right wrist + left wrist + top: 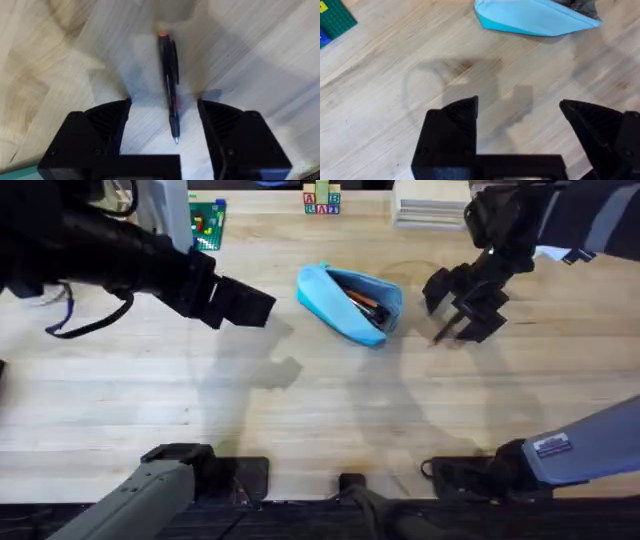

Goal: Unzip the bag, pick up the pens from the table one at a time and place them inside, then zip the bag closed.

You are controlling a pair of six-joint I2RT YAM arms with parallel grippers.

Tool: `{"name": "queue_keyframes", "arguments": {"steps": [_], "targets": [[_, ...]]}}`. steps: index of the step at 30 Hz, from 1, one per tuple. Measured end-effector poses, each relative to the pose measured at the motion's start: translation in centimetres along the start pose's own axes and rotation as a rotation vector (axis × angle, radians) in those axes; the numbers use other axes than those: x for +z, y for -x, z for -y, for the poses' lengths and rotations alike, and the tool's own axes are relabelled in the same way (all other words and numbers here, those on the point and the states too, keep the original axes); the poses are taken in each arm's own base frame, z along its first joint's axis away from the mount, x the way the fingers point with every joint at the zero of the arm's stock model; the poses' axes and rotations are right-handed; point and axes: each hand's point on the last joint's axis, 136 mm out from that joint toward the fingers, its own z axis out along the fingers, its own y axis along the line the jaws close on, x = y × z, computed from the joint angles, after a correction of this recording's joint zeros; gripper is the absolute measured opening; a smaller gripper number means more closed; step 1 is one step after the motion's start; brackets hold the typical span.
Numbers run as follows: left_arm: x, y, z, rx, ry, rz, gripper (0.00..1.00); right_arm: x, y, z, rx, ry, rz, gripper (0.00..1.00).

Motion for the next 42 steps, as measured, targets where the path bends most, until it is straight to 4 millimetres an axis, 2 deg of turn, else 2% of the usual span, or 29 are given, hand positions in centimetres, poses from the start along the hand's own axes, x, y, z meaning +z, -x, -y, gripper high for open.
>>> {"name": "queue_keyframes", "arguments": {"steps": [2,3,4,5,9,23,29,31,35,36,38,42], "targets": [[0.0,0.0,0.0,0.000,0.000,0.000,0.995,0.0,0.0,0.0,0.000,0.002,-0.002,0.667],[0.0,0.0,0.0,0.000,0.000,0.000,0.995,0.0,0.0,0.0,-0.001,0.003,-0.002,0.578],[0.0,0.0,0.0,0.000,0.000,0.000,0.995,0.0,-0.1,0.0,0.000,0.002,-0.004,0.453],[0.0,0.0,0.0,0.000,0.000,0.000,0.995,0.0,-0.1,0.0,0.001,0.002,-0.005,0.137],[0.0,0.0,0.0,0.000,0.000,0.000,0.995,0.0,-0.1,-0.1,0.001,0.007,-0.007,0.045],[0.0,0.0,0.0,0.000,0.000,0.000,0.996,0.0,-0.1,-0.1,-0.001,0.008,-0.008,0.032],[0.0,0.2,-0.1,0.004,0.003,0.006,0.995,-1.2,0.0,-0.2,-0.151,0.007,-0.011,0.032],[0.0,0.1,-0.1,0.003,0.003,0.006,0.995,-2.7,0.5,-0.9,-0.187,0.040,0.013,0.033],[0.0,0.1,-0.1,0.003,0.003,0.006,0.995,-7.4,1.6,-2.2,-0.253,0.148,0.104,0.033],[0.0,0.1,-0.1,0.003,0.003,0.006,0.995,-11.1,2.1,-2.5,-0.303,0.227,0.178,0.033],[0.0,0.1,-0.1,0.003,0.003,0.006,0.996,-12.9,2.1,-2.4,-0.338,0.262,0.219,0.033],[0.0,0.1,-0.1,0.003,0.003,0.006,0.996,-15.4,1.8,-1.6,-0.421,0.300,0.276,0.033]]}}
